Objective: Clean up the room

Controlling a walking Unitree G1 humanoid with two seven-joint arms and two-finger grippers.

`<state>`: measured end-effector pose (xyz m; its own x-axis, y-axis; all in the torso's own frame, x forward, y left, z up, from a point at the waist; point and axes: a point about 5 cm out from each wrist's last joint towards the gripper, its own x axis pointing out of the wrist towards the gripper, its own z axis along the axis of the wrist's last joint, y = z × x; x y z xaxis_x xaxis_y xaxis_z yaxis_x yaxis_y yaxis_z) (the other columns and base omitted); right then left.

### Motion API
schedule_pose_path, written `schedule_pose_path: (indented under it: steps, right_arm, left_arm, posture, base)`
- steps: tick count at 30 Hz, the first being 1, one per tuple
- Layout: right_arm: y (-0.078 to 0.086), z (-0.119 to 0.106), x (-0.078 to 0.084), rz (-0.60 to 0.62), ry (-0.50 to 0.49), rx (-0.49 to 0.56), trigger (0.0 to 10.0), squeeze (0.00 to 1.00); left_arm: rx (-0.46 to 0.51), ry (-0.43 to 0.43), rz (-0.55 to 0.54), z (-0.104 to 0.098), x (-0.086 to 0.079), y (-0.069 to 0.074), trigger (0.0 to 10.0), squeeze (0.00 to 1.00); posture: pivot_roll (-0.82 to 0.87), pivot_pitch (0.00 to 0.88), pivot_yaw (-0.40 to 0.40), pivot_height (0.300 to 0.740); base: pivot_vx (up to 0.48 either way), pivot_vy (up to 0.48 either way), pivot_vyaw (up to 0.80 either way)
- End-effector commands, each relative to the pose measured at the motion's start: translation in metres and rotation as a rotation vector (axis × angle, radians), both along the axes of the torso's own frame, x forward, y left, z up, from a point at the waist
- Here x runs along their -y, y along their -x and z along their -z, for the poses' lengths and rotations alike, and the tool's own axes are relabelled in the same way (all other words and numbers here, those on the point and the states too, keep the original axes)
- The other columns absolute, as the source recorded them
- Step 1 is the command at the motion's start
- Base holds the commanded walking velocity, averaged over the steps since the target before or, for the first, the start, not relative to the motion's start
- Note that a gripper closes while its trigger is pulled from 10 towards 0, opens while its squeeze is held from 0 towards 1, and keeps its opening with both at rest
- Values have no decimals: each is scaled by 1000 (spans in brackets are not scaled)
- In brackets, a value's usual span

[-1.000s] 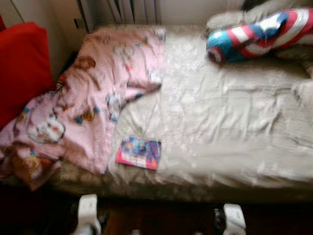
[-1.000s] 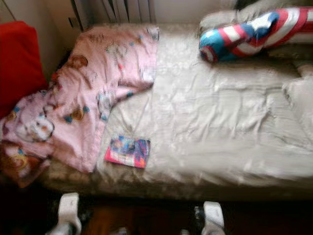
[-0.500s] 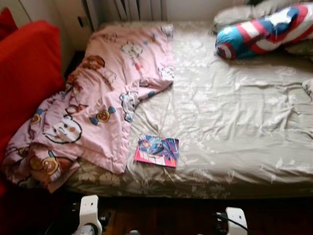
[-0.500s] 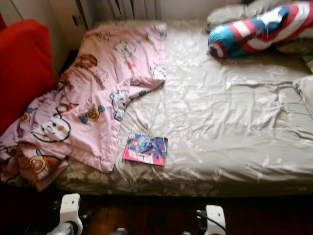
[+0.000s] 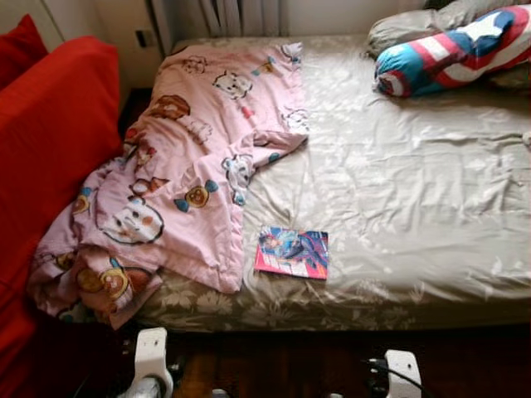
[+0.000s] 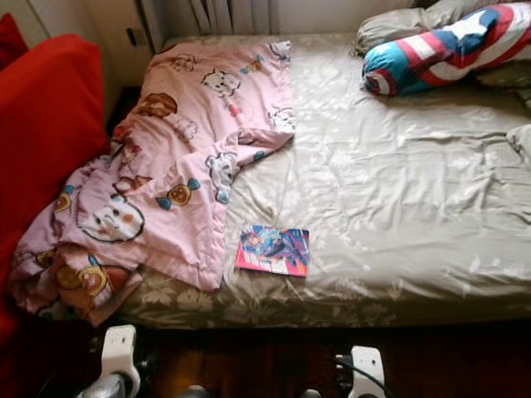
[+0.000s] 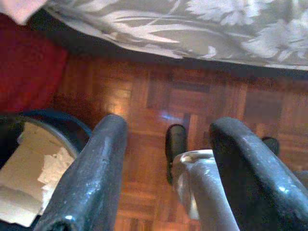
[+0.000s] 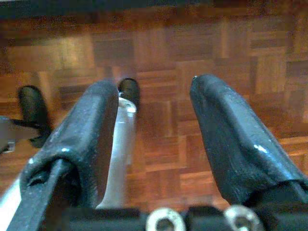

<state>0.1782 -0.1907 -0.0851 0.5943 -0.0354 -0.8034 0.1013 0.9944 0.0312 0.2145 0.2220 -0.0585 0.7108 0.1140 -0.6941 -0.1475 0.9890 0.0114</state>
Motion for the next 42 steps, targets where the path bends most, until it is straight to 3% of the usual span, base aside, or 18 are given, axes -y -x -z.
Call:
schedule_pose_path:
  steps: [1,15,21,35,42]
  right_arm:
    - [8,3,4,10,2,-24,10000,0]
    - [5,2,3,-14,3,-8,10000,0]
    - [4,1,4,-4,7,16,10000,0]
    - [5,1,3,-15,9,16,10000,0]
    - [5,1,3,-19,8,20,10000,0]
  left_arm:
    - [-32,8,2,6,4,9,10000,0]
    - [-37,18,-6,7,4,9,10000,0]
    - [-44,19,9,7,5,9,10000,0]
    - [-35,19,16,7,4,9,10000,0]
    - [-23,25,26,6,4,9,10000,0]
  posture:
    - [43,200,-13,740]
    - [54,203,-15,740]
    - [57,195,-19,740]
    - [54,180,-13,740]
    - [42,186,-9,740]
  base:
    - [0,0,0]
    - [0,0,0]
    - [311,0,769]
    - [325,0,37]
    - [0,0,208]
